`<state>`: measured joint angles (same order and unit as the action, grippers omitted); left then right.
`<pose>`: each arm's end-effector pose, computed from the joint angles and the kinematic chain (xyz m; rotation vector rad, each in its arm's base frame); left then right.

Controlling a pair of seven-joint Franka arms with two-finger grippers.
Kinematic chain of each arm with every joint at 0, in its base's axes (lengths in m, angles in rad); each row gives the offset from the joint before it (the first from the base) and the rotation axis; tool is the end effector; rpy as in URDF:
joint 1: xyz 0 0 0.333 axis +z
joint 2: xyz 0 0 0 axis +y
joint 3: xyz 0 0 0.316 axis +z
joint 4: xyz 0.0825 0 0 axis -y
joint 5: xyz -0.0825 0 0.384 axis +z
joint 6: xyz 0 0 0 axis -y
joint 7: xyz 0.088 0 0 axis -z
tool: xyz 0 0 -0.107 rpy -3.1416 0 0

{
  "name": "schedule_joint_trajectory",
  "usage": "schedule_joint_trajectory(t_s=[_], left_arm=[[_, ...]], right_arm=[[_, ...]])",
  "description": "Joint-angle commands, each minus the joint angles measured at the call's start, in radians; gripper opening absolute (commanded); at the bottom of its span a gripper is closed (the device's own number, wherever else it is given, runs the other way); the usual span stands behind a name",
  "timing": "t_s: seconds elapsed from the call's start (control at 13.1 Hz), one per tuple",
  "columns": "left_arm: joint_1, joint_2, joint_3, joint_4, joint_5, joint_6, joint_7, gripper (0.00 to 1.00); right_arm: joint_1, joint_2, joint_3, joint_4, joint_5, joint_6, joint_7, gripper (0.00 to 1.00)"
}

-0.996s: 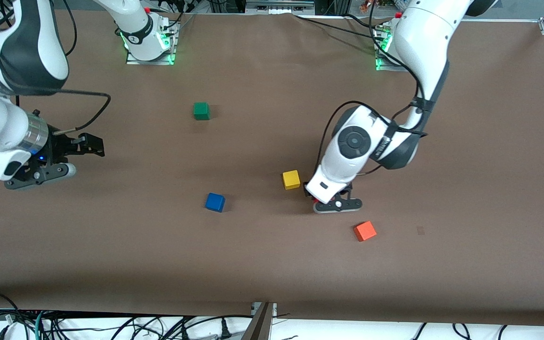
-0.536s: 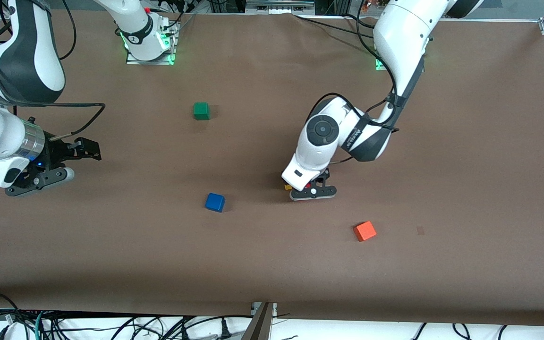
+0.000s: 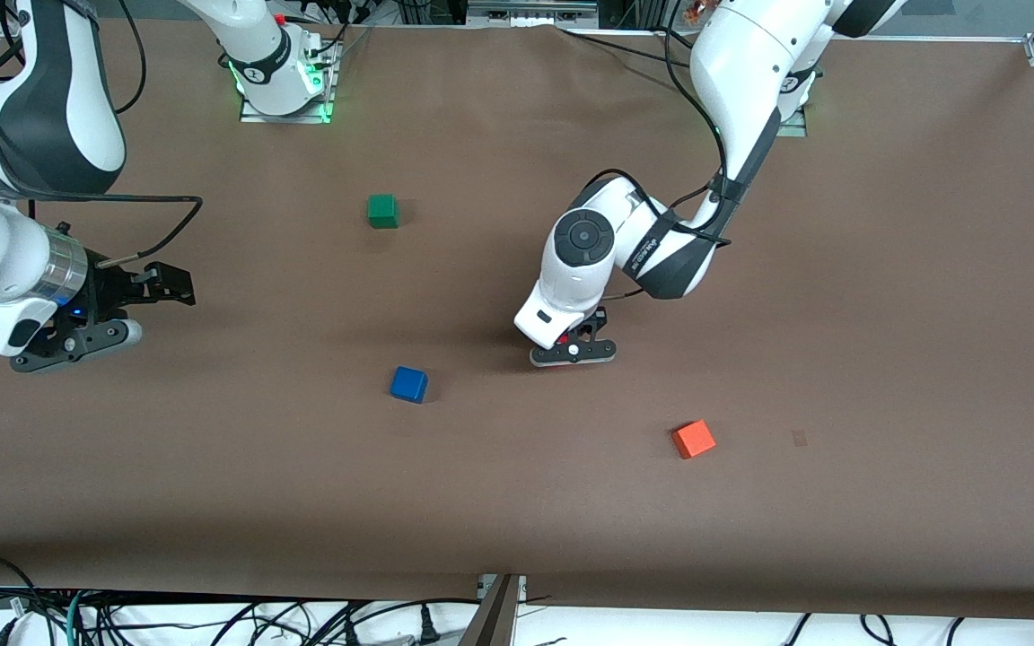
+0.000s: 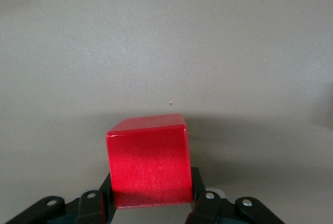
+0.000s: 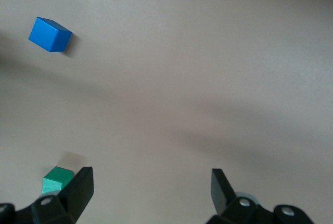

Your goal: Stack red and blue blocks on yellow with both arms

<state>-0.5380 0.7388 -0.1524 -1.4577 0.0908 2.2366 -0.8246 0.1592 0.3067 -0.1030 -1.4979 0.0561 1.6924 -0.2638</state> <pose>0.5743 -0.4443 0.2541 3.0812 0.1874 0.0247 0.6402 0.0492 0.4853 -3.0639 -0.4837 0.1668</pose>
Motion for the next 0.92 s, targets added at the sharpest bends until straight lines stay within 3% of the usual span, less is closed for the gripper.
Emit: schedule_joint_trajectory(t_s=[0.0,0.54,0.84], left_arm=[[-0.008,0.005,0.001,0.007,0.018,-0.018,-0.033,0.0],[-0.008,0.002,-0.013,-0.026,0.023,-0.018,-0.074,0.0],[-0.019,0.002,-0.013,-0.026,0.026,-0.018,-0.093,0.0]], right_arm=[[-0.01,-0.005,0.003,0.007,0.027,-0.004,0.003,1.0],[-0.118,0.02,0.002,-0.001,0.109,-0.019,-0.113,1.0],[-0.121,0.022,0.0,0.001,0.142,-0.023,-0.121,1.0]])
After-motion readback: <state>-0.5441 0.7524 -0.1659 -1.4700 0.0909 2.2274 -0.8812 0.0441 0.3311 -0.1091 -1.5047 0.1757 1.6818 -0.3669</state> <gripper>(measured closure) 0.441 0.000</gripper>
